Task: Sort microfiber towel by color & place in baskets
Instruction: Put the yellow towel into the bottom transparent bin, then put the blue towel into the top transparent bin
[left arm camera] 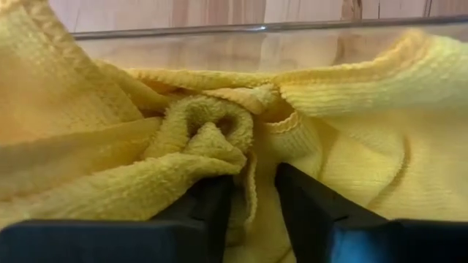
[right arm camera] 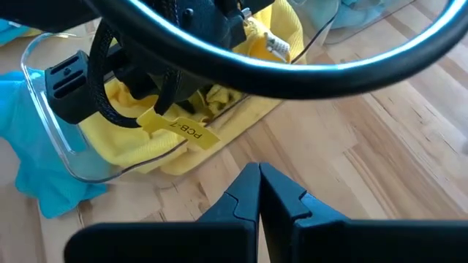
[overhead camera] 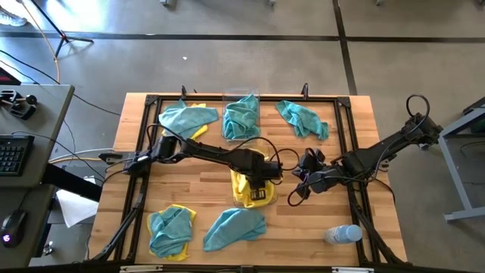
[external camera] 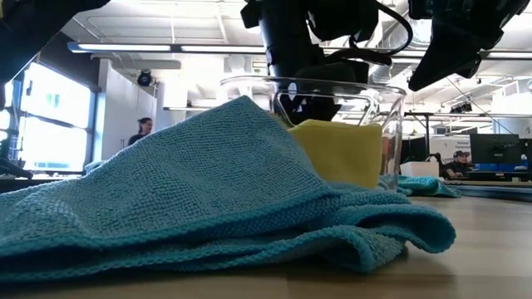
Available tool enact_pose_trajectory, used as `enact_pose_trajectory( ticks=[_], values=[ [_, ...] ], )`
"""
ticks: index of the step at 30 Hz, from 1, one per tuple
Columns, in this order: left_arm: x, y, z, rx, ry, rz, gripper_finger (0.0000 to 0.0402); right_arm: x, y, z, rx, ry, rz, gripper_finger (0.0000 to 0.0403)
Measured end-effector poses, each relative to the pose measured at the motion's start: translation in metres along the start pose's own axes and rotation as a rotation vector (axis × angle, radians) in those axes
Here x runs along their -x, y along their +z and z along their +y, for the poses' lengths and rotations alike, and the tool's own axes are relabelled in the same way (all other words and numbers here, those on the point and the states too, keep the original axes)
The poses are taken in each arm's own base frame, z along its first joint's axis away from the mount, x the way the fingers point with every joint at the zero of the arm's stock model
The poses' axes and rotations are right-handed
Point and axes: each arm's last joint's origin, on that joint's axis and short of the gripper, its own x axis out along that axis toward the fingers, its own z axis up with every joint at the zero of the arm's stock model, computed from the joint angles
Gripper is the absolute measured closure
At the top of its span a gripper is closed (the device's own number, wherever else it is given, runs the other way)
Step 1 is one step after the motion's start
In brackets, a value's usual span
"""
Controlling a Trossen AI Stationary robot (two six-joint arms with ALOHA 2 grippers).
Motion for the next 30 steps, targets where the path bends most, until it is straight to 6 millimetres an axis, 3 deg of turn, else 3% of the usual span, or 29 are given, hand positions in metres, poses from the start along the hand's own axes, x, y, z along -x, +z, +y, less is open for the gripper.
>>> enact_pose_trajectory(
  ticks=[6,13,24,30],
  values=[
    [0.013,-0.003,0.001,-0.009,0.002,0.01,0.0262,0.0,0.0,0.0,0.005,-0.001,0.001,0.0402],
    [0.061,-0.009,0.003,0.014,0.0,-0.012,0.0254,0.0,0.0,0.0,0.03,-0.002,0.0,0.0402],
    [0.125,-0.018,-0.017,-0.023,-0.067,-0.156,0.0254,-0.001,0.005,0.007,0.01,0.067,-0.03,0.0402],
    [0.153,-0.029,-0.029,-0.034,-0.059,-0.198,0.0254,-0.024,0.0,0.022,0.044,0.102,0.019,0.0402]
  ],
)
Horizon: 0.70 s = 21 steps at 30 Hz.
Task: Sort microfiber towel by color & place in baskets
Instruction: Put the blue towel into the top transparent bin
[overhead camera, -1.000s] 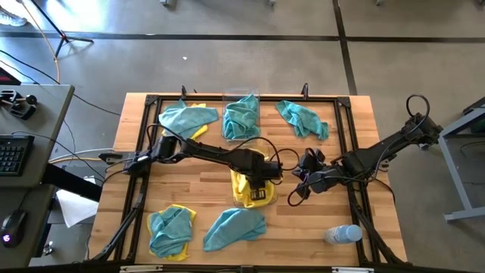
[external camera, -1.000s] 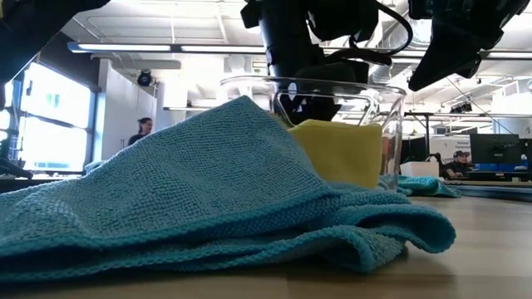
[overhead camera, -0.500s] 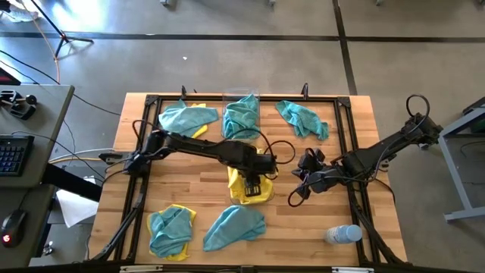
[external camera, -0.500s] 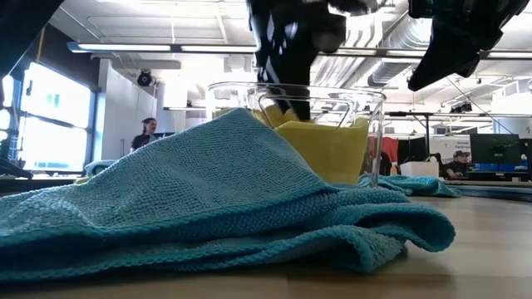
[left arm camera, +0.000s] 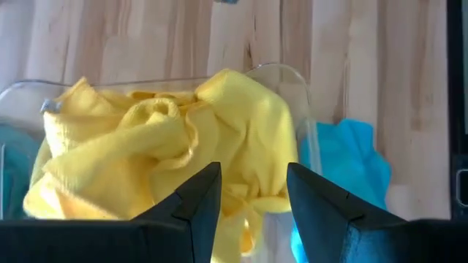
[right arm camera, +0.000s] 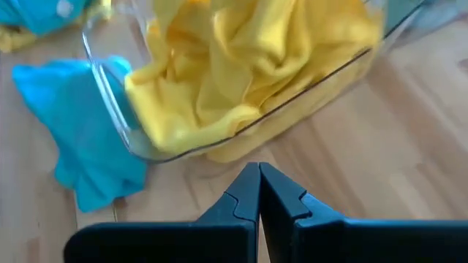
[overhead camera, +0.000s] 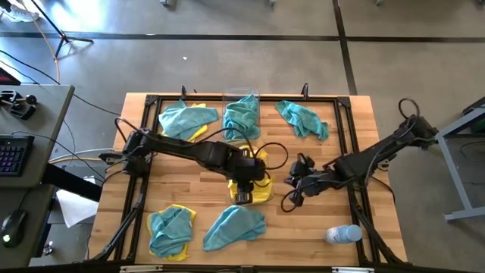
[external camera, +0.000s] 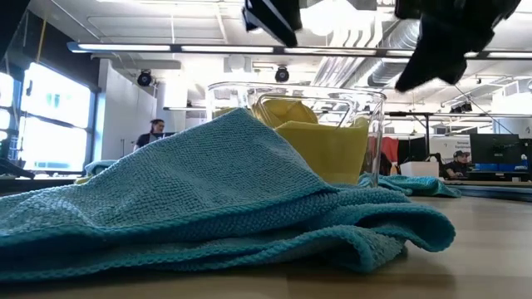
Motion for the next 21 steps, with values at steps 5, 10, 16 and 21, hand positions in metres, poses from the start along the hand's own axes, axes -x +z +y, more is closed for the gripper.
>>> enact_pose_trajectory(
  ticks=[5,10,16,21],
  values=[
    [0.009,-0.008,-0.011,-0.005,0.051,0.019,0.0254,-0.027,-0.009,0.009,0.025,-0.023,0.058,0.0402],
    [0.01,-0.017,-0.019,0.006,0.077,0.071,0.0254,-0.043,-0.009,0.019,0.033,0.036,0.039,0.0402],
    [0.016,-0.029,-0.031,0.014,0.154,0.116,0.0254,-0.048,-0.006,0.037,0.096,0.275,0.05,0.0402],
    [0.023,-0.041,-0.044,0.019,0.2,0.155,0.0255,-0.045,-0.005,0.036,0.046,0.266,0.043,0.0402]
  ],
)
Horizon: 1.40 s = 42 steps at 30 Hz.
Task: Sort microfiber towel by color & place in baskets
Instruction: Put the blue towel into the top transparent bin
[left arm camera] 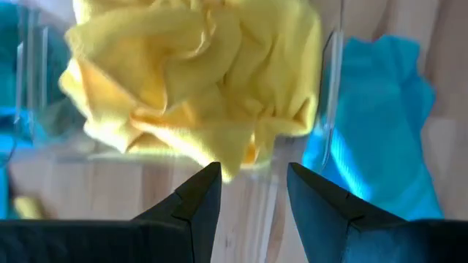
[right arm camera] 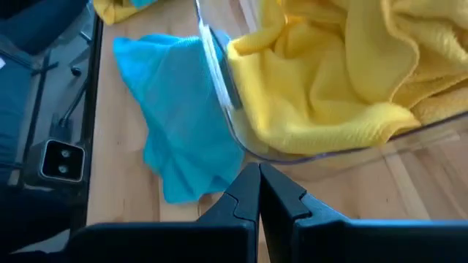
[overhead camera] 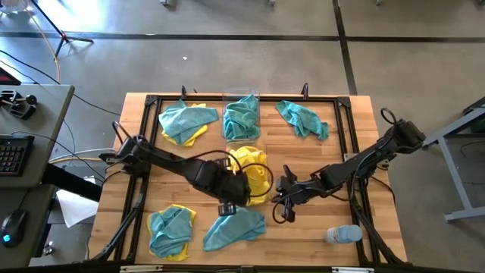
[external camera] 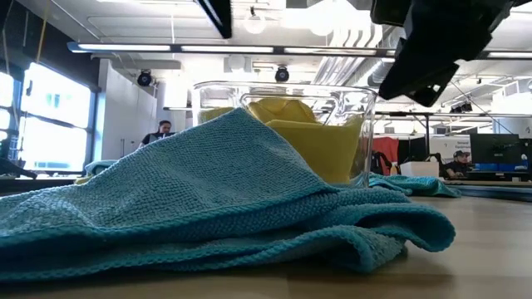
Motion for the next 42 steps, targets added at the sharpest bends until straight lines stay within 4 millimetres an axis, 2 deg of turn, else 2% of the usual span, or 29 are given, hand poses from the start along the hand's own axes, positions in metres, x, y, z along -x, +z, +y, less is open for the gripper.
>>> enact_pose_trajectory(
  ticks=[10,15,20,25,27,33,42],
  values=[
    [0.021,-0.036,-0.02,-0.005,0.134,0.027,0.0255,0.002,-0.012,-0.006,-0.07,-0.036,0.148,0.0402],
    [0.02,-0.072,-0.022,0.072,0.092,0.032,0.0259,0.003,-0.015,-0.007,-0.125,-0.037,0.187,0.0402],
    [0.018,-0.117,-0.013,0.32,-0.04,0.008,0.0265,0.003,-0.015,-0.007,-0.22,-0.046,0.186,0.0402],
    [0.012,-0.157,-0.013,0.664,-0.139,0.097,0.0266,0.005,-0.015,-0.002,-0.318,-0.066,0.166,0.0402],
    [0.008,-0.17,-0.019,0.735,-0.14,0.151,0.0266,0.007,-0.014,0.003,-0.341,-0.079,0.146,0.0402],
    [-0.007,-0.198,-0.043,0.788,-0.151,0.194,0.0266,0.017,-0.005,0.012,-0.394,-0.158,0.112,0.0402],
    [-0.035,-0.223,-0.061,0.752,-0.092,0.281,0.0266,0.027,0.013,0.021,-0.421,-0.185,0.043,0.0402]
  ],
)
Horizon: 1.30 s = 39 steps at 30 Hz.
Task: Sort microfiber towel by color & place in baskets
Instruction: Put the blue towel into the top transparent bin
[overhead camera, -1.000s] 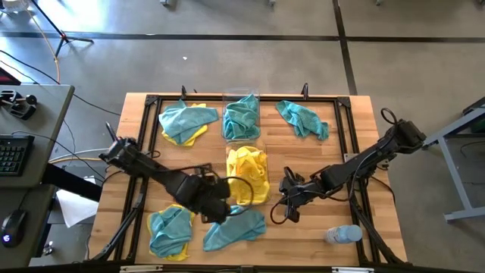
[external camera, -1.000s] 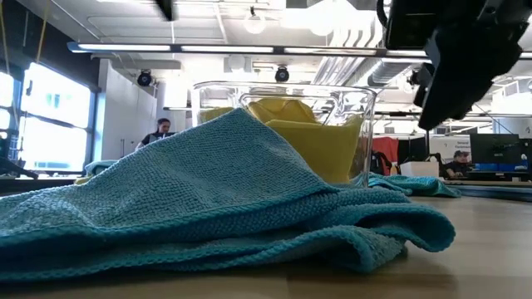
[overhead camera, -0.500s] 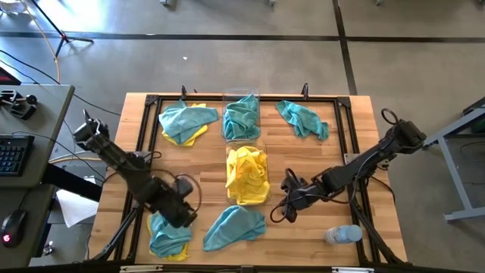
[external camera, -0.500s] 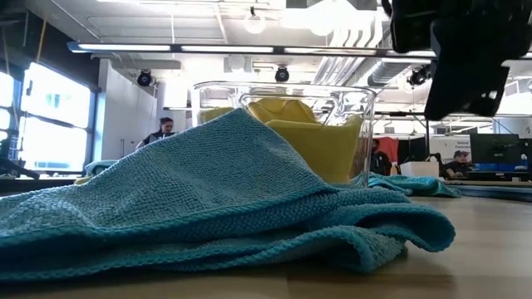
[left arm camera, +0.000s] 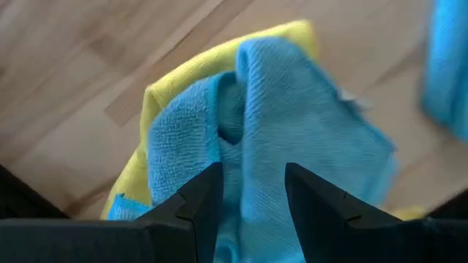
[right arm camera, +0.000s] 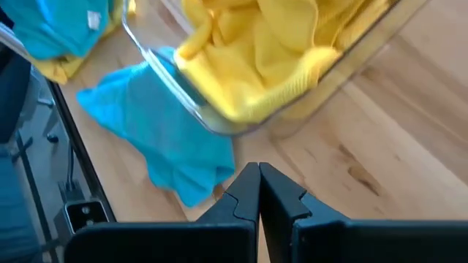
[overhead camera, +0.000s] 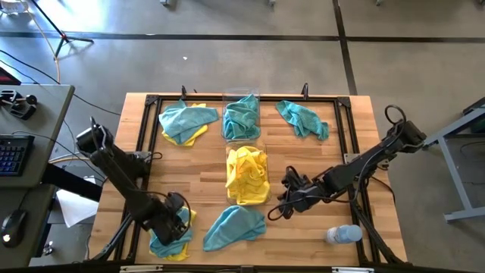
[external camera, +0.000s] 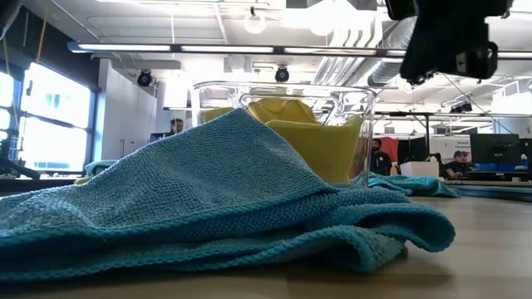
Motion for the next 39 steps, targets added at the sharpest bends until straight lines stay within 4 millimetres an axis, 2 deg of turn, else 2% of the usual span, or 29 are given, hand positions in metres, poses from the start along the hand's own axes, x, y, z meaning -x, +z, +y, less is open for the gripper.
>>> enact_pose_trajectory(
  ticks=[8,10,13,16,20,24,28,33,39],
  values=[
    [-0.049,-0.012,-0.009,-0.085,-0.001,0.079,0.0278,0.001,0.001,-0.001,0.007,-0.022,-0.03,0.0402],
    [-0.053,-0.012,-0.01,-0.084,0.015,0.097,0.0309,0.001,0.001,-0.002,0.023,-0.035,-0.032,0.0402],
    [-0.049,-0.012,-0.01,-0.083,0.007,0.108,0.0381,0.001,0.0,-0.004,0.052,-0.054,-0.025,0.0402],
    [-0.025,-0.011,-0.009,-0.045,-0.011,0.111,0.0391,0.001,-0.001,-0.006,0.096,-0.076,0.001,0.0402],
    [0.029,-0.005,-0.005,0.01,-0.015,0.084,0.0398,0.003,-0.007,-0.014,0.197,-0.136,0.088,0.0403],
    [0.086,0.003,0.005,0.052,-0.048,-0.02,0.04,0.001,-0.017,-0.027,0.312,-0.216,0.147,0.0403],
    [0.127,0.014,0.014,0.088,-0.059,-0.123,0.0401,-0.006,-0.026,-0.042,0.4,-0.194,0.198,0.0403],
    [0.159,0.03,0.019,0.118,-0.089,-0.26,0.0401,-0.006,-0.029,-0.062,0.439,-0.045,0.14,0.0403],
    [0.173,0.061,0.017,0.11,-0.113,-0.469,0.0401,0.007,-0.03,-0.095,0.437,0.14,-0.007,0.0403]
  ],
)
